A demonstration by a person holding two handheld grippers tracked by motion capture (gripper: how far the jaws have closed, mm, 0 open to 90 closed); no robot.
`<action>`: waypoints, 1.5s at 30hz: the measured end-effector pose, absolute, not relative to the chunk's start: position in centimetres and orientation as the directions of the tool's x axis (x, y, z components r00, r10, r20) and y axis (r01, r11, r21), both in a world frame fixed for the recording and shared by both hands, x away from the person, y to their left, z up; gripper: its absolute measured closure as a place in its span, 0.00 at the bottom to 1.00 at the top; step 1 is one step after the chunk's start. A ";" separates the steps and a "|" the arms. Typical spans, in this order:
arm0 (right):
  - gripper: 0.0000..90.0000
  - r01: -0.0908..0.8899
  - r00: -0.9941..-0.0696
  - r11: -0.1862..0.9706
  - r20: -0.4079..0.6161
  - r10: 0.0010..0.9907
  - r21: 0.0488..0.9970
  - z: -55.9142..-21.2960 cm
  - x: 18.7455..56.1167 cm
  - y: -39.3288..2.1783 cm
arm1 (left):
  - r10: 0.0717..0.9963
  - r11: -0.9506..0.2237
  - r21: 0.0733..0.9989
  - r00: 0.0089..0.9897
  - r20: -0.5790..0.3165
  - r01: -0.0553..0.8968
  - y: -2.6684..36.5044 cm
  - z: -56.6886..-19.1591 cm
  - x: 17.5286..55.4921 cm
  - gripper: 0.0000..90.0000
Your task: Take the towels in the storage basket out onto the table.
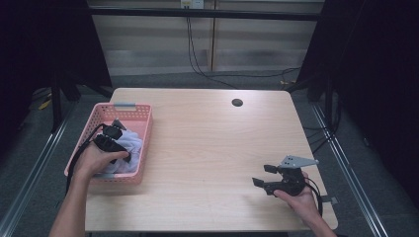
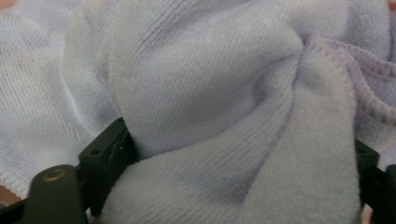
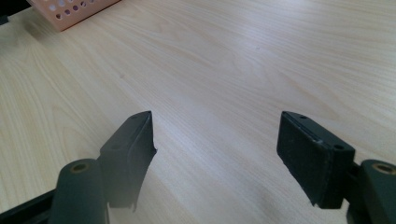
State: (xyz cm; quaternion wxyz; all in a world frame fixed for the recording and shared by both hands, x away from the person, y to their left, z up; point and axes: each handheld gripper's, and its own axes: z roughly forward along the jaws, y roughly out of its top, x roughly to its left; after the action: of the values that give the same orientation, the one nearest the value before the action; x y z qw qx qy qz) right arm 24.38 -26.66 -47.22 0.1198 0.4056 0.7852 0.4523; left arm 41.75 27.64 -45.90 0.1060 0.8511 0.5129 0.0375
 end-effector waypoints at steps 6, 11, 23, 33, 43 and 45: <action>0.30 0.531 -0.640 0.261 0.179 0.747 0.806 -47.2 24.4 -26.7 | 0.877 -0.449 0.275 0.478 -0.045 0.850 28.0 -45.8 41.5 0.39; 0.30 0.531 -0.645 0.265 0.181 0.742 0.805 -47.2 24.4 -26.6 | 0.878 -0.445 0.271 0.475 -0.055 0.854 28.1 -45.6 41.6 0.43; 0.29 0.537 -0.639 0.259 0.187 0.746 0.803 -47.2 24.6 -26.6 | 0.869 -0.451 0.311 0.491 -0.061 0.837 28.1 -44.8 41.5 0.54; 0.28 0.540 -0.644 0.262 0.191 0.741 0.800 -47.2 24.5 -26.5 | 0.878 -0.379 0.384 0.458 -0.137 0.842 29.9 -43.3 40.9 0.54; 0.28 0.541 -0.641 0.254 0.198 0.741 0.802 -47.1 24.5 -26.5 | 0.870 -0.307 0.477 0.445 -0.209 0.824 31.9 -41.3 40.0 0.54; 0.28 0.541 -0.641 0.253 0.198 0.742 0.802 -47.1 24.5 -26.5 | 0.866 -0.283 0.499 0.442 -0.235 0.819 32.1 -41.0 39.9 0.54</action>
State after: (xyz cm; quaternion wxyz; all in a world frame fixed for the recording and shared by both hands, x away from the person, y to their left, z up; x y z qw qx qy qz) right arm 24.53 -26.47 -47.13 0.1106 0.4091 0.7837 0.4542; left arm 39.86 32.11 -40.97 0.2848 0.7998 0.5268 0.0409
